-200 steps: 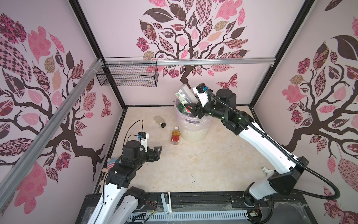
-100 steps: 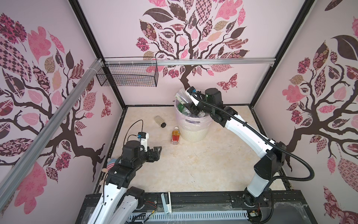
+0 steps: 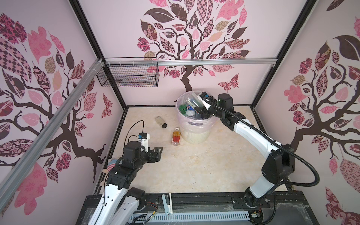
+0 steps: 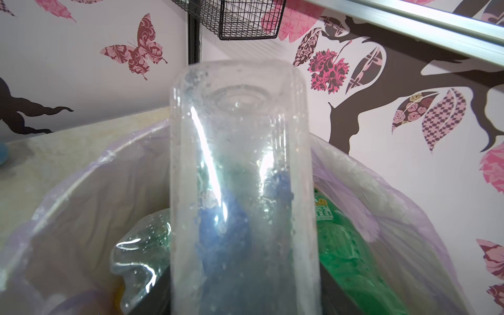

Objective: Throw the plastic bottles in the bin
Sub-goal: Throw the plastic bottle into the trash bin.

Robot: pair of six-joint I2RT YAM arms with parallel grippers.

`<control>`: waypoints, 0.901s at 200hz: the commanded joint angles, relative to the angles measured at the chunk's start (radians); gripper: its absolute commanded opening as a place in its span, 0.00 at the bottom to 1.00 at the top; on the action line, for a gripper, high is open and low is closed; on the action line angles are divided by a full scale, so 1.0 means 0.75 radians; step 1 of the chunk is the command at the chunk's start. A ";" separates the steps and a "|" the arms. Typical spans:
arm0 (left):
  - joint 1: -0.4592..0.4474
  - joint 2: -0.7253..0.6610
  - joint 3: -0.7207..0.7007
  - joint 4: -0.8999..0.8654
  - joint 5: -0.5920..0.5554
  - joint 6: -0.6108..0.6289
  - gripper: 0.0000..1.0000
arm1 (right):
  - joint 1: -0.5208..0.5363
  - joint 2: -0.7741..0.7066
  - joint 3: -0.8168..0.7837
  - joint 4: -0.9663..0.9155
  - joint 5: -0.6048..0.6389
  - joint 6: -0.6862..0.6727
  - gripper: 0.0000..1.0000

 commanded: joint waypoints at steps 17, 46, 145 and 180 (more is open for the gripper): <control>0.006 -0.008 -0.025 0.021 -0.016 0.007 0.82 | -0.014 -0.073 0.010 -0.019 -0.069 -0.014 0.63; 0.006 -0.006 -0.027 0.023 -0.016 0.007 0.82 | -0.013 -0.096 0.015 0.005 -0.110 0.034 0.72; 0.006 -0.004 -0.026 0.022 -0.016 0.007 0.82 | -0.014 -0.163 0.087 0.092 -0.051 0.274 0.74; 0.006 -0.001 -0.026 0.022 -0.014 0.007 0.82 | -0.012 -0.095 0.272 -0.043 -0.038 0.446 0.62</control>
